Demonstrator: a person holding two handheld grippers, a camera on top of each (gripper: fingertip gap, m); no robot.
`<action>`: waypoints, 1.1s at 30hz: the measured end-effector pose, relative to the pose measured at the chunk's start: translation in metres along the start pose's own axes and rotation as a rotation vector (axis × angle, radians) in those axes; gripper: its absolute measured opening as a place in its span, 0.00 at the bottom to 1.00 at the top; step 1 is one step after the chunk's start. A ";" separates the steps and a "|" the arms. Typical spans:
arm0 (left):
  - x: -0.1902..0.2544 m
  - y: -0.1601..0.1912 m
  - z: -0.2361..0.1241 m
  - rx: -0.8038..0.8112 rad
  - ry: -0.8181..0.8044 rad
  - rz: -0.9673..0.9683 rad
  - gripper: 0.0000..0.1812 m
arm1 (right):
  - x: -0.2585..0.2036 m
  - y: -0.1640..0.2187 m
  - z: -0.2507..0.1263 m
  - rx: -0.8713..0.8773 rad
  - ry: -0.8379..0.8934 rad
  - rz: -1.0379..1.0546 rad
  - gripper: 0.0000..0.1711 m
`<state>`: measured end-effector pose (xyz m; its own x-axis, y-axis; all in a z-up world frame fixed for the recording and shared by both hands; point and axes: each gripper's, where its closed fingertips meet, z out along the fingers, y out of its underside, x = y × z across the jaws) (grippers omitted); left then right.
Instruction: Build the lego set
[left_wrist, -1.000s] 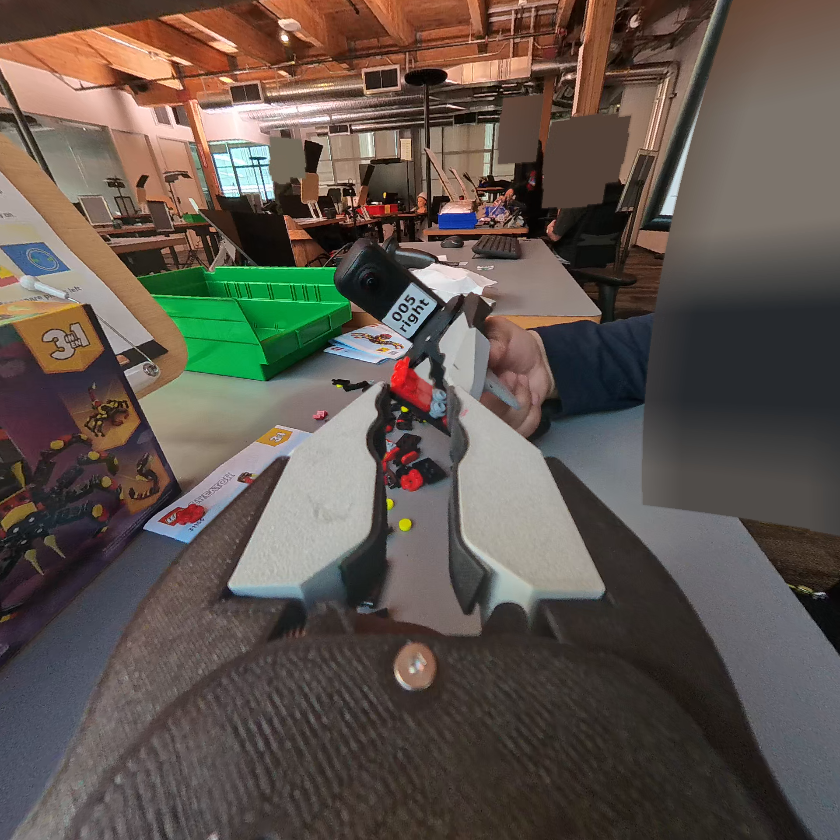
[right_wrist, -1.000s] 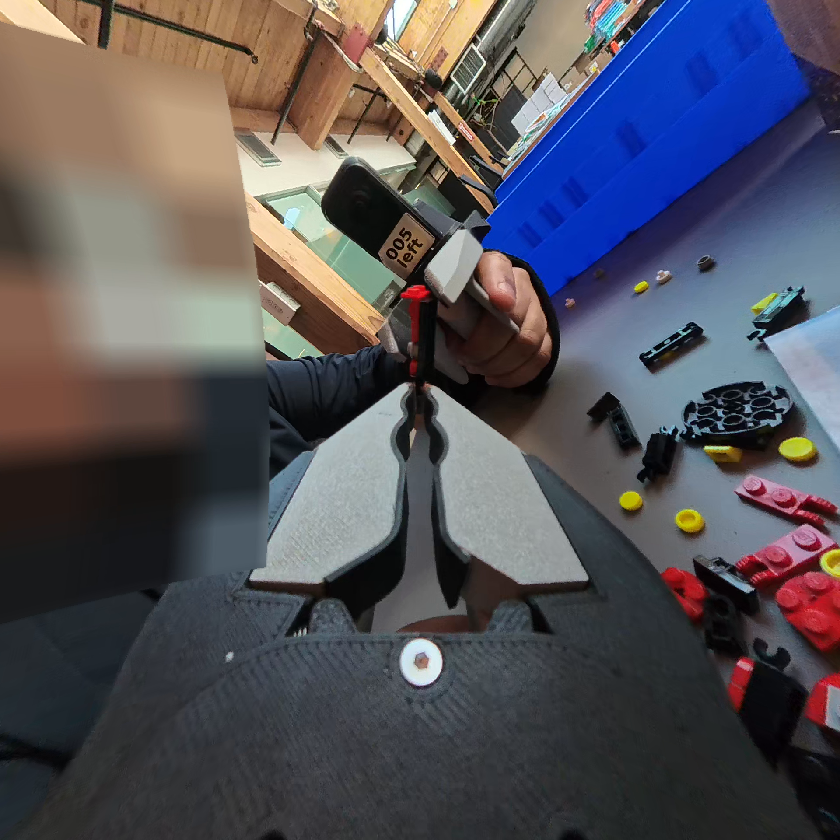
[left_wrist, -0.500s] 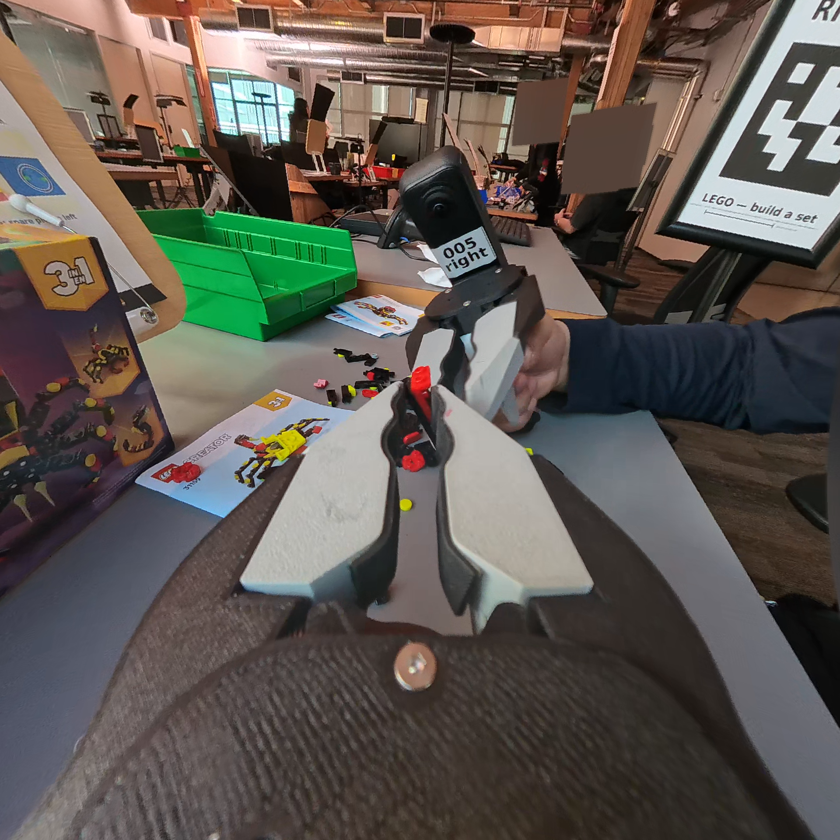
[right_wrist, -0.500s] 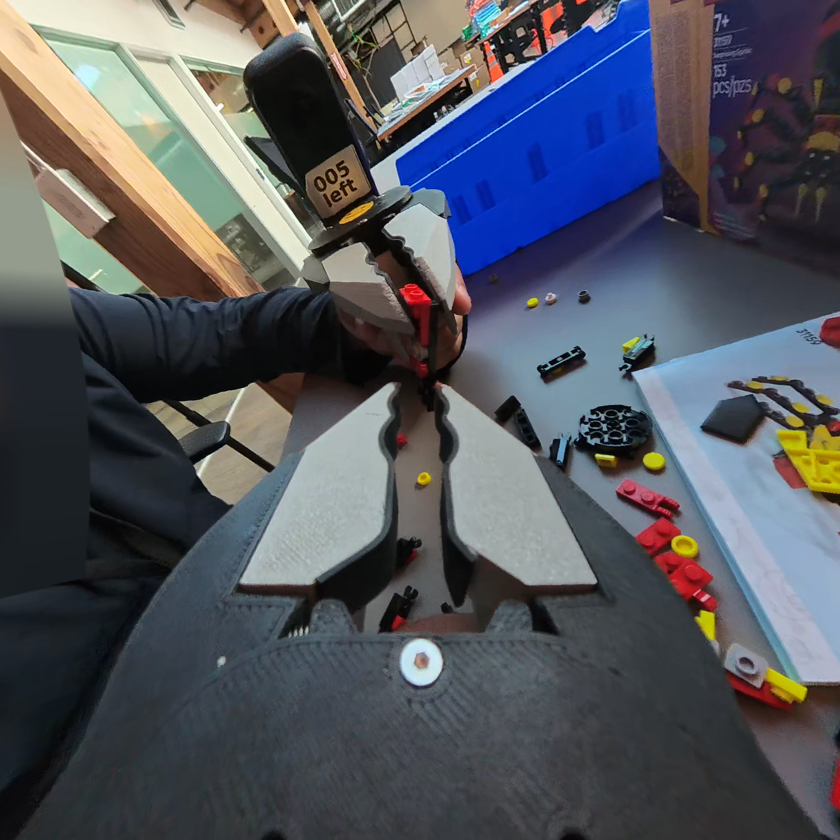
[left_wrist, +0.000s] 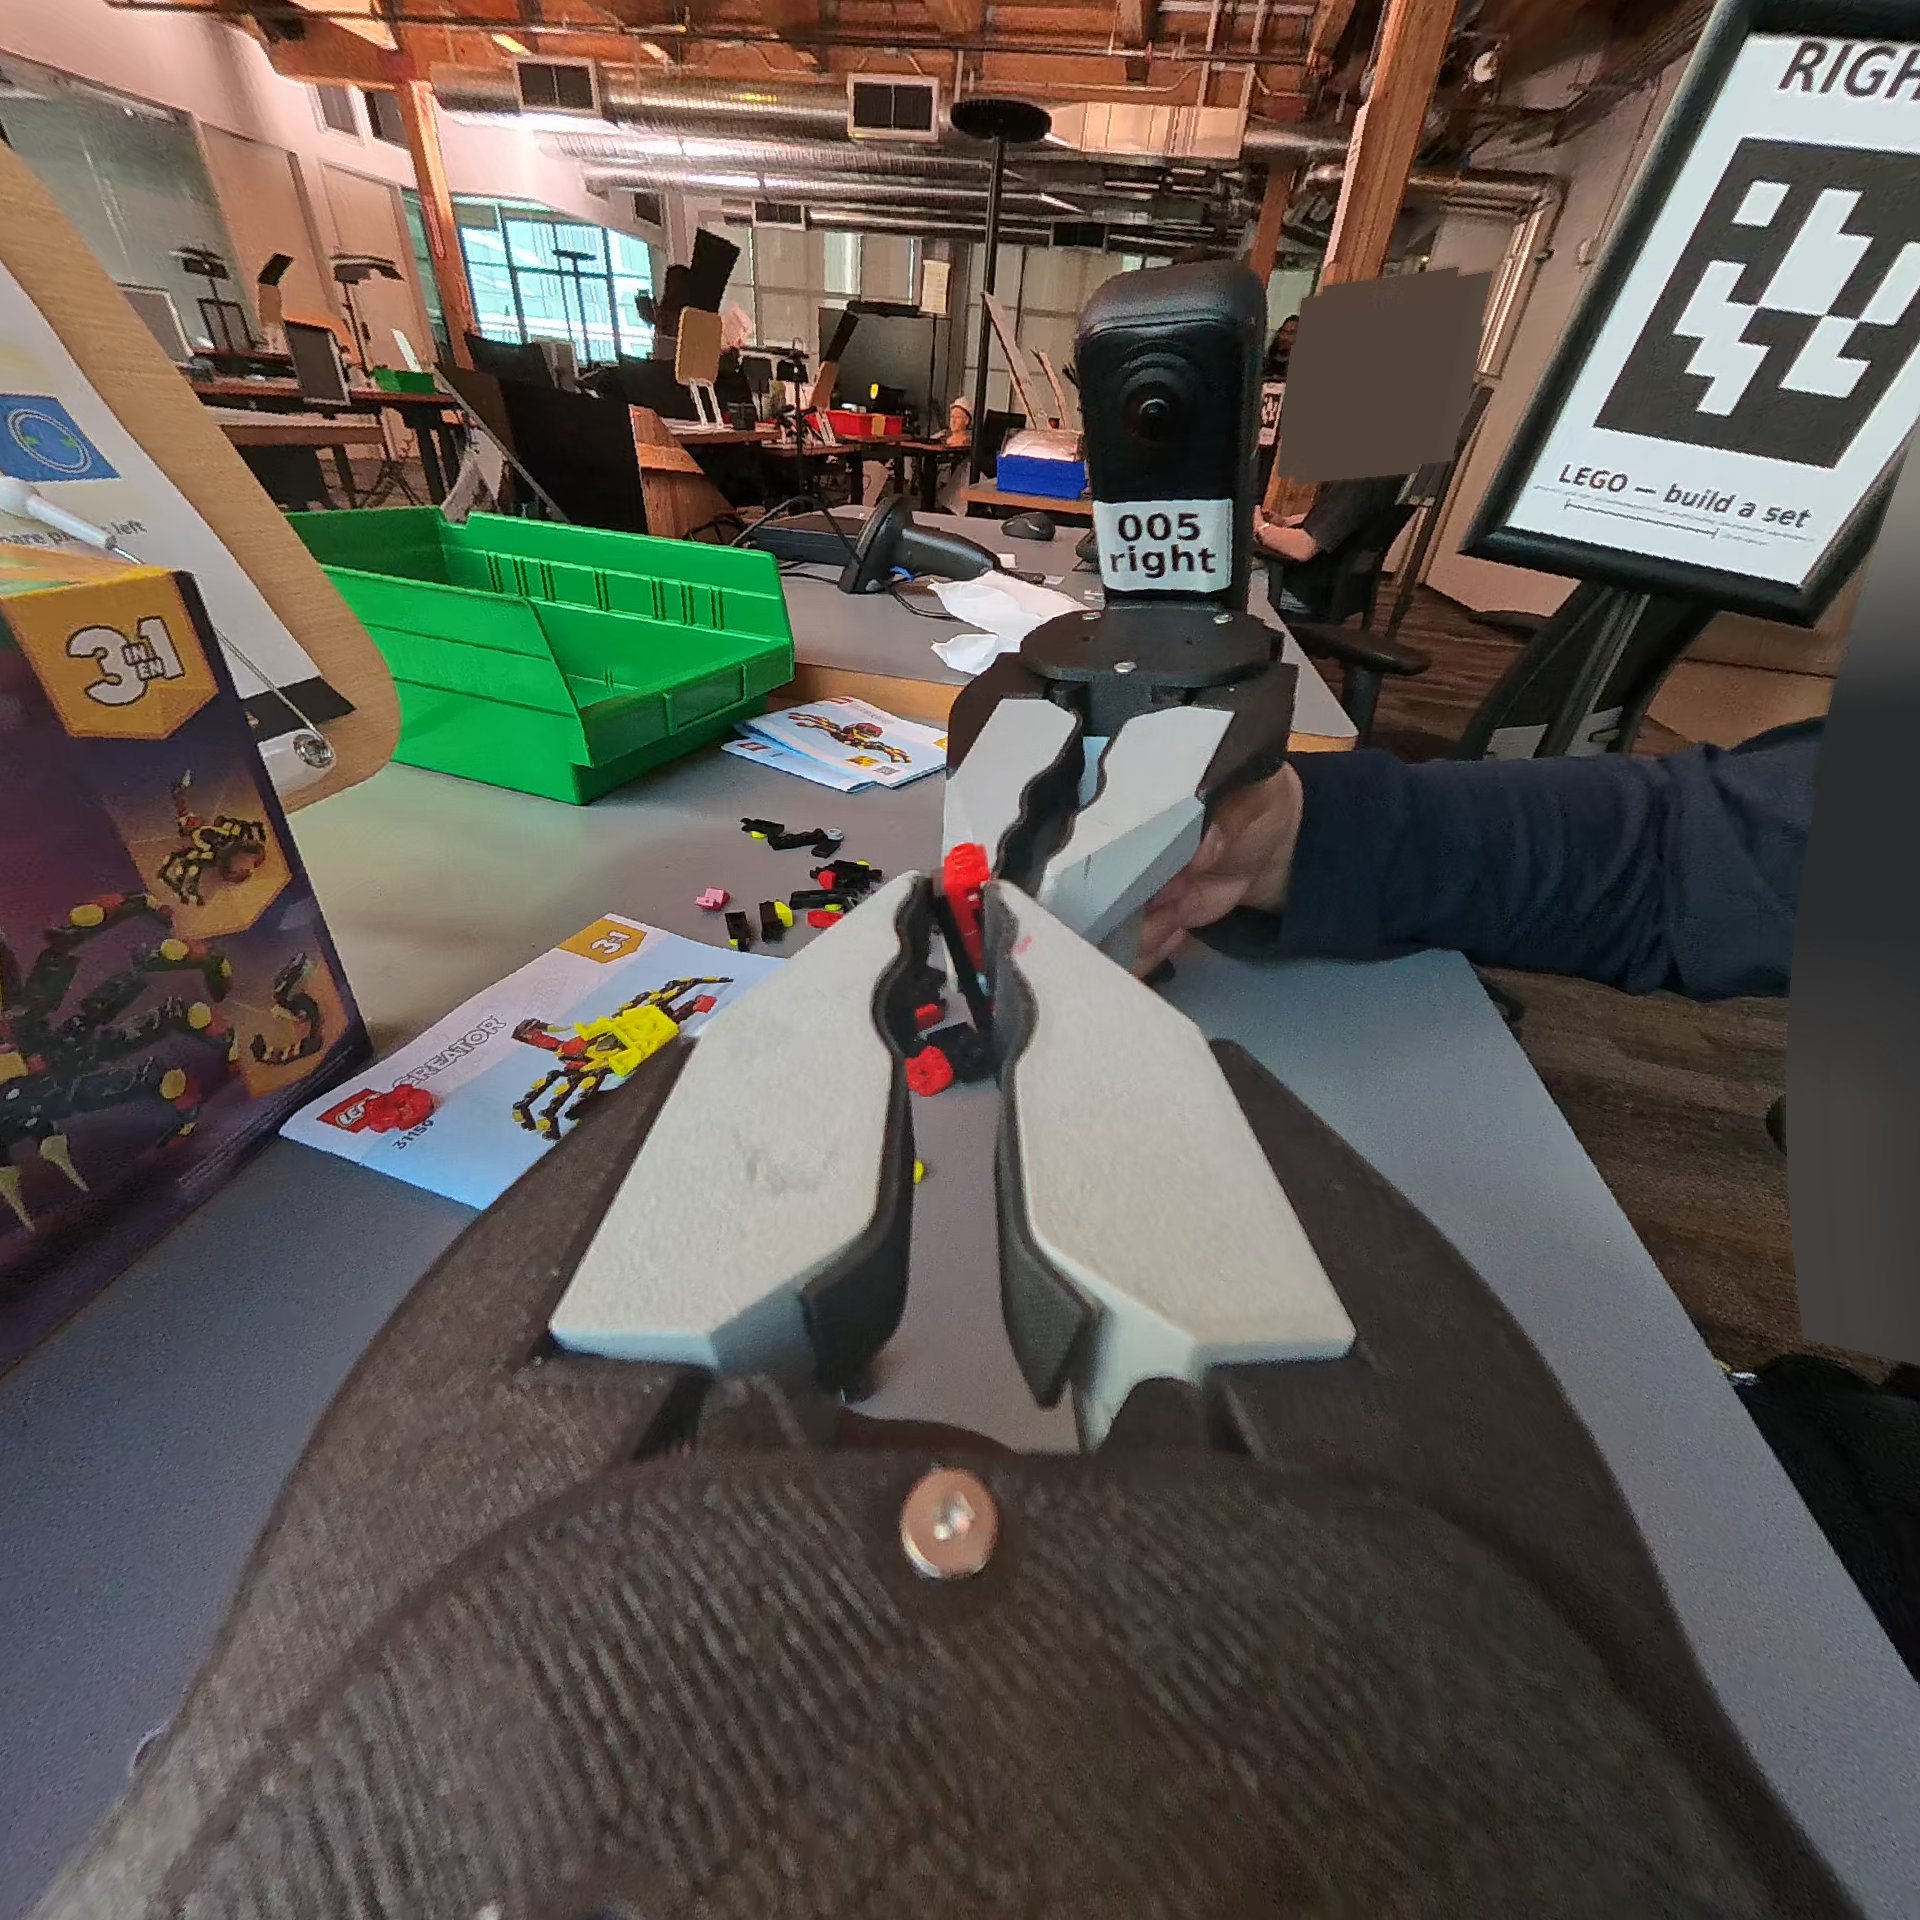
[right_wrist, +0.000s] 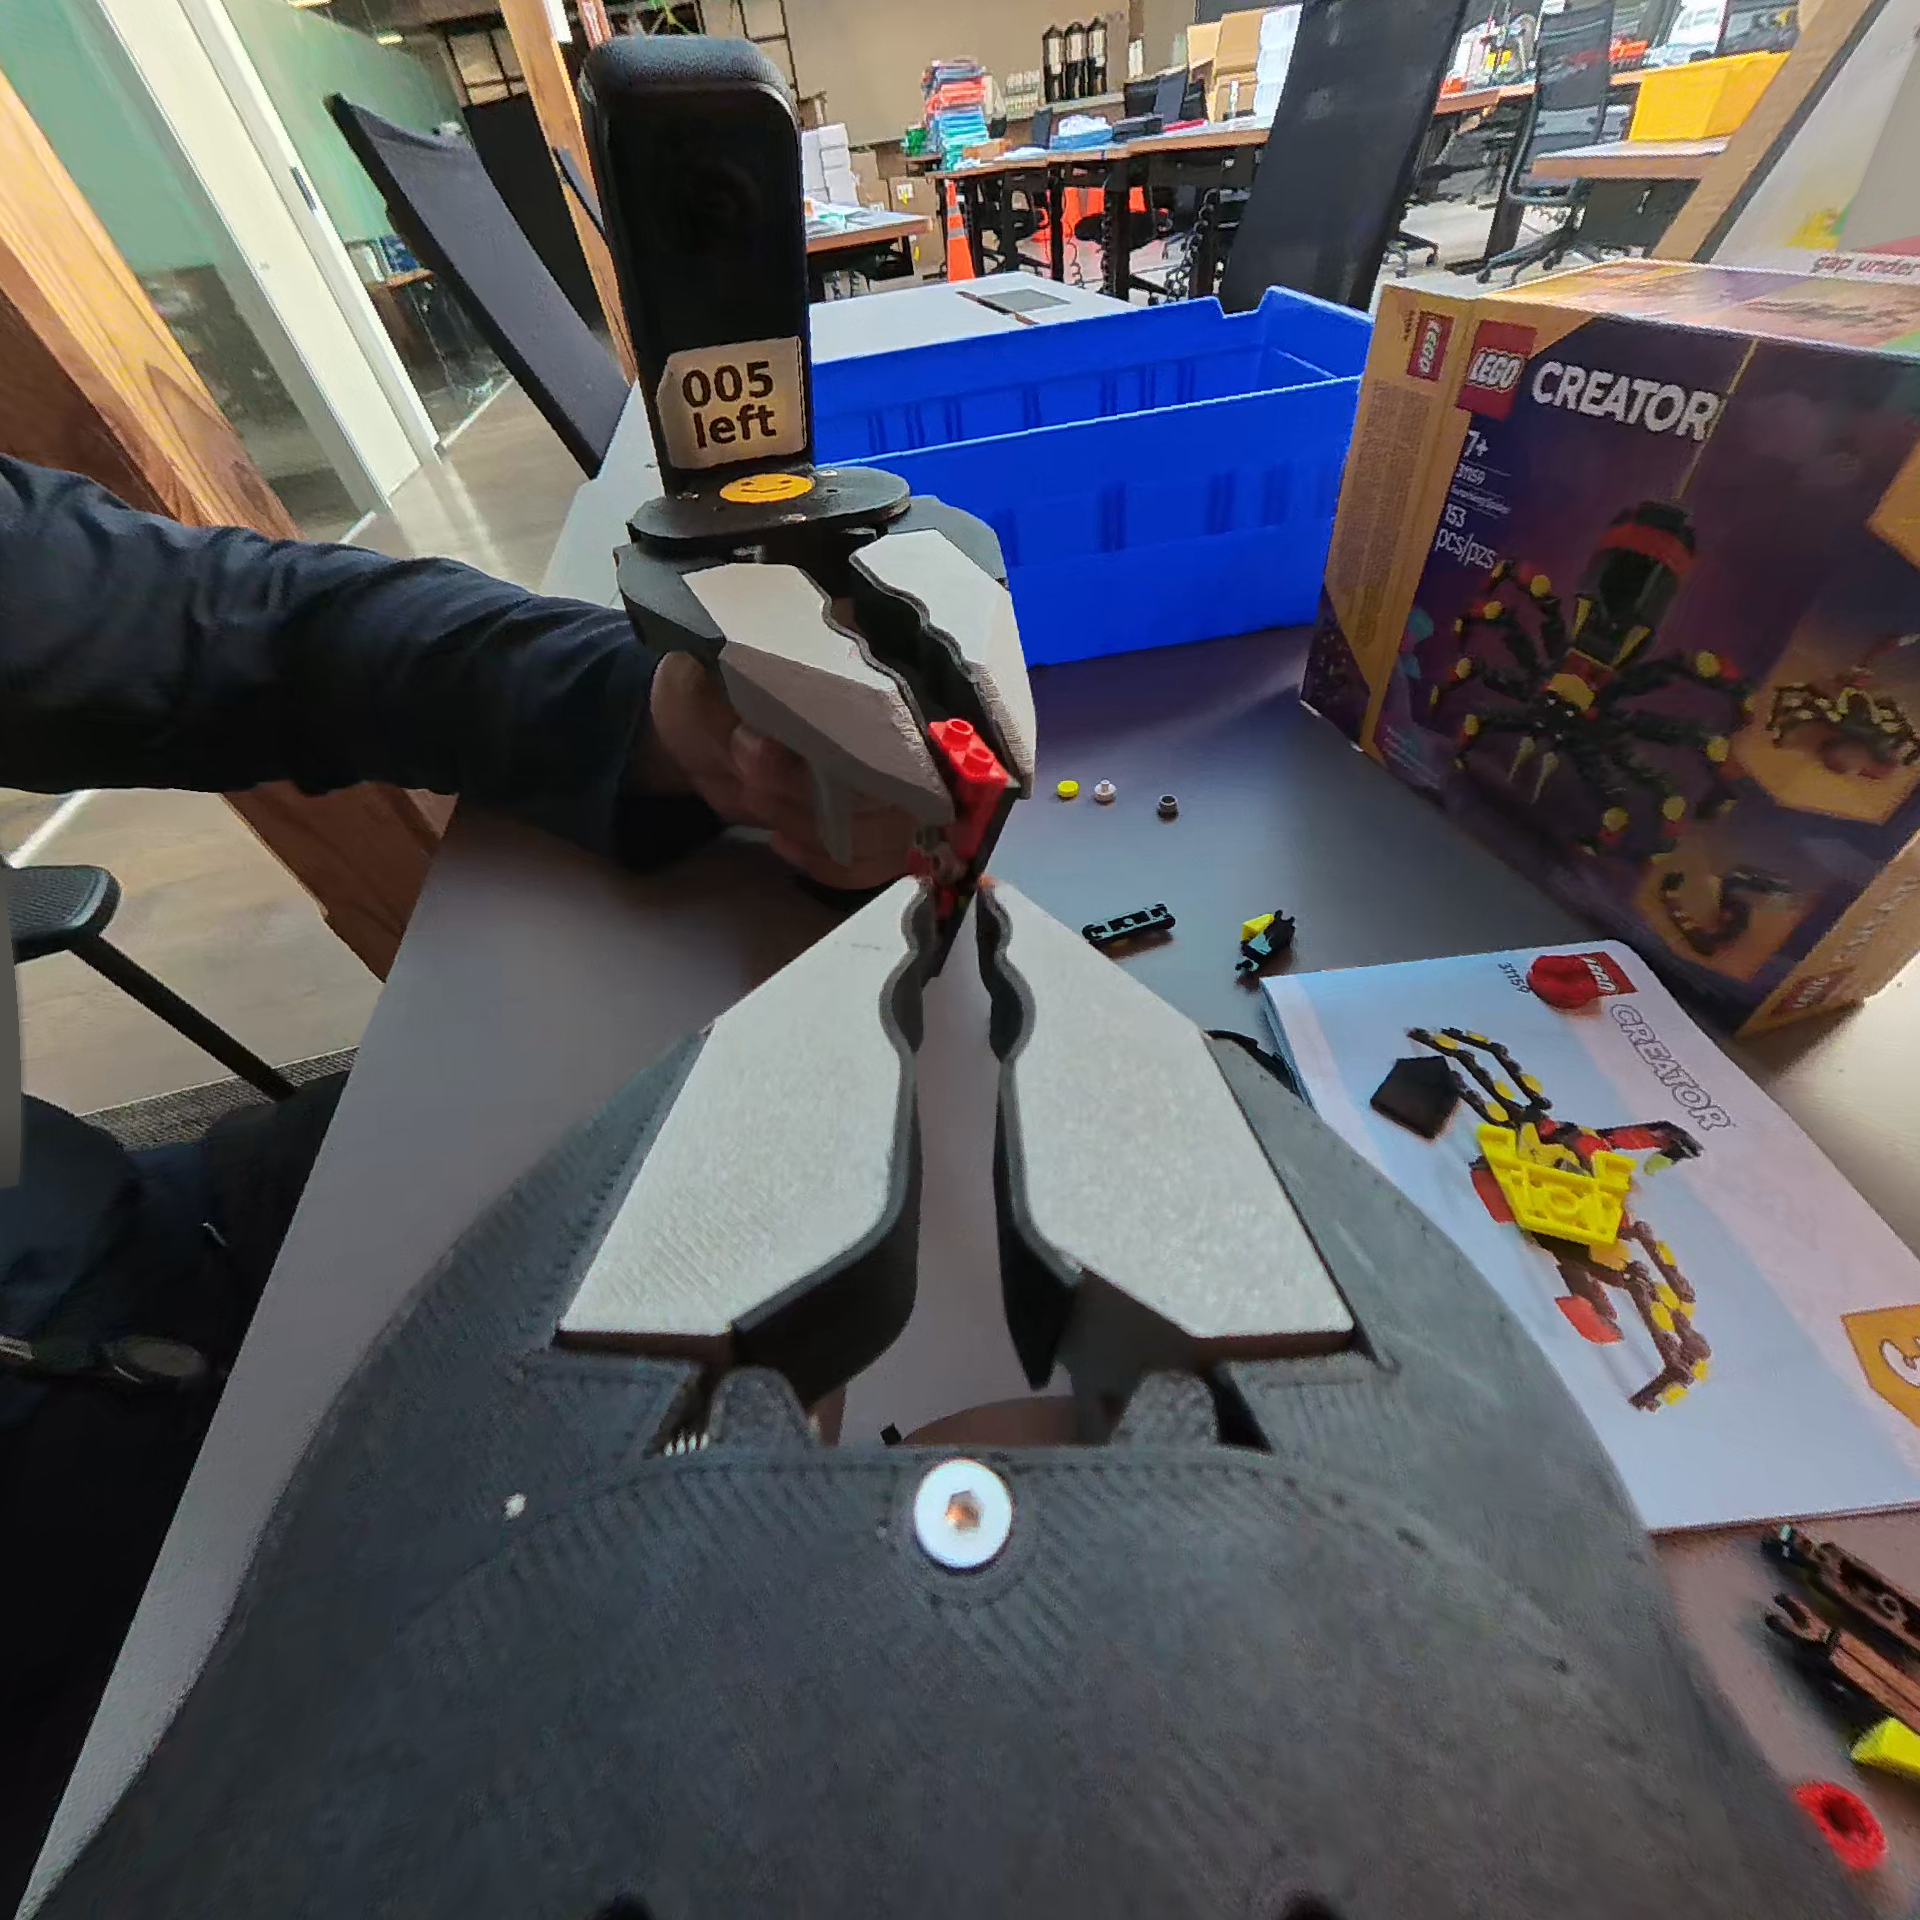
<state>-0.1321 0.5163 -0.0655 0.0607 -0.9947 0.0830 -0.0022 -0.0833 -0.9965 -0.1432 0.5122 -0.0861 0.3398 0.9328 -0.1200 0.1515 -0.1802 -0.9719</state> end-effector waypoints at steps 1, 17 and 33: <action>0.002 -0.001 0.000 0.010 0.005 0.003 0.03 | 0.000 -0.001 0.000 0.007 -0.004 0.003 0.02; 0.014 -0.006 0.001 0.050 0.056 0.013 0.06 | -0.006 -0.008 -0.003 0.058 -0.033 -0.011 0.01; -0.011 0.017 0.003 -0.146 -0.168 0.207 0.03 | 0.010 -0.009 -0.012 0.064 0.088 -0.107 0.00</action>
<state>-0.1298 0.5263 -0.0834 0.2087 -0.9684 -0.1364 -0.1748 0.1003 -0.9795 -0.1297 0.5192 -0.0758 0.4057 0.9140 0.0004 0.1326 -0.0585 -0.9894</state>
